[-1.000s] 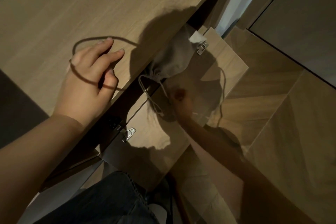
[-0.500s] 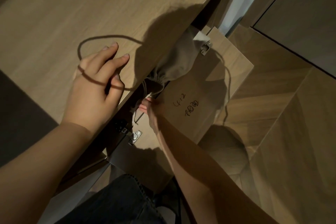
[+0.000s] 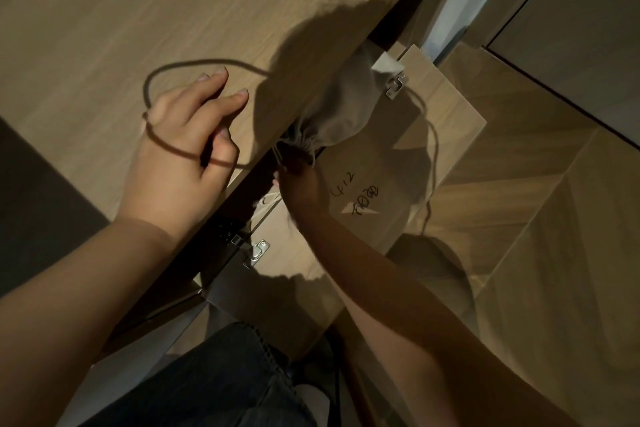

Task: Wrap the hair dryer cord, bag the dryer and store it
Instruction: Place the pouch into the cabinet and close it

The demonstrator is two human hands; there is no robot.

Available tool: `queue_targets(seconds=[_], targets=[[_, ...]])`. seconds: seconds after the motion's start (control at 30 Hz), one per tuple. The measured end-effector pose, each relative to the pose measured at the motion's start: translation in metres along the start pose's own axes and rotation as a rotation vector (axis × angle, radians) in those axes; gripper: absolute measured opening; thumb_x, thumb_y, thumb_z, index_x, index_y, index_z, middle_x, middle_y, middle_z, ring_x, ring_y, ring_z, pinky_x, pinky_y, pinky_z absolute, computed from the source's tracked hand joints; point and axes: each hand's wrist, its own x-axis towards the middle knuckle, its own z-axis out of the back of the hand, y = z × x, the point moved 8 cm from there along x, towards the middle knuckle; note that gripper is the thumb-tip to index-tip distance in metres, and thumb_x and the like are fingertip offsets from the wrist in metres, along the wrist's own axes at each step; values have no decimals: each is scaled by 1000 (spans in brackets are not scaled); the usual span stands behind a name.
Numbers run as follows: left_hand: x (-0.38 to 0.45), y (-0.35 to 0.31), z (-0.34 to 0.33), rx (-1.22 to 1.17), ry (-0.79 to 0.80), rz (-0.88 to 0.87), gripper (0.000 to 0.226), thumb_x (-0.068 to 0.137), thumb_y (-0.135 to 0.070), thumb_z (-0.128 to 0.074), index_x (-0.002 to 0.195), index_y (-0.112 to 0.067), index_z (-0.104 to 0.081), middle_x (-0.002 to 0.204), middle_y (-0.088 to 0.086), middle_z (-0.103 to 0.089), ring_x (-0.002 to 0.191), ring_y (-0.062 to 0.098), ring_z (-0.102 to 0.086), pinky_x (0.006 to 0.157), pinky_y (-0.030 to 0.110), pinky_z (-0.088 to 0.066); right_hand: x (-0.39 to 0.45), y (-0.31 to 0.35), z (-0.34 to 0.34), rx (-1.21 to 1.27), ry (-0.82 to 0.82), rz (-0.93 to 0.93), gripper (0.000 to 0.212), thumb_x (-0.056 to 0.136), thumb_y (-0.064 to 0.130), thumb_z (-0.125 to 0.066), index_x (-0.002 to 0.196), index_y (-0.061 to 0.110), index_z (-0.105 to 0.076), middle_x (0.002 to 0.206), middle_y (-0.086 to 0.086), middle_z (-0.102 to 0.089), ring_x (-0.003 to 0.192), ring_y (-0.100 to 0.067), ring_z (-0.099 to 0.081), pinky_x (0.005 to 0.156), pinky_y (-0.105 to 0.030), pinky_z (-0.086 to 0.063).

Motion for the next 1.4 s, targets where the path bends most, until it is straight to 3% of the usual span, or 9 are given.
queue_targets(seconds=[0.07,0.13,0.3,0.4,0.53,0.7,0.83,1.2,1.4], targets=[[0,0,1,1,1,1,42,94,-14,-42,132,-9,-59,144,12,-50,134,33,-43,112,43,-31,12,0,-13,82,41,-73,35,94,4,-49,128,3,-55,122,-21,-61,88,-17,-56,89,-38,-53],[-1,-1,1,4,-1,1,42,94,-15,-42,132,-9,-59,144,12,-50,135,32,-42,113,42,-30,21,-5,-23,155,45,-150,33,97,5,-44,128,-4,-53,128,-23,-58,78,-10,-54,78,-26,-49],[-1,-2,2,14,-6,-7,42,94,-14,-41,132,-9,-59,144,13,-50,134,32,-43,113,39,-29,7,-3,-53,708,111,-435,24,102,10,-34,105,4,-57,102,-14,-60,79,-18,-58,69,-30,-51],[0,-2,2,8,-9,-13,42,94,-14,-42,132,-8,-59,143,13,-51,133,33,-44,113,40,-29,-2,-6,-27,554,112,-316,23,100,8,-40,112,0,-57,118,-25,-60,87,-23,-61,68,-31,-52],[-1,-2,1,14,-12,-8,41,94,-14,-42,131,-8,-59,144,13,-51,132,34,-44,112,41,-30,-3,-26,41,174,-217,12,9,93,21,-57,101,17,-61,87,4,-65,83,-18,-64,76,-36,-51],[0,-2,1,11,-8,-11,41,94,-13,-42,131,-8,-59,144,13,-50,132,34,-44,113,39,-29,48,-20,54,463,-245,42,70,78,44,-76,131,51,-30,136,-14,-53,120,-33,-57,96,-56,-50],[0,-1,1,17,3,-11,41,95,-13,-42,132,-9,-58,145,12,-49,134,33,-43,113,34,-26,80,11,43,507,-170,91,88,76,35,-76,145,37,-21,148,-13,-39,128,-38,-48,95,-61,-48],[0,-1,2,9,-4,-4,42,95,-16,-40,132,-9,-59,144,12,-50,134,32,-43,113,33,-25,81,30,31,479,123,-33,29,101,6,-43,130,8,-45,105,-10,-60,99,-30,-60,72,-30,-56],[0,-1,2,1,-3,0,42,93,-15,-42,131,-9,-60,143,12,-51,133,33,-44,112,40,-29,37,-15,108,275,-199,-36,26,96,10,-53,120,7,-63,103,-16,-67,86,-25,-63,82,-42,-53]])
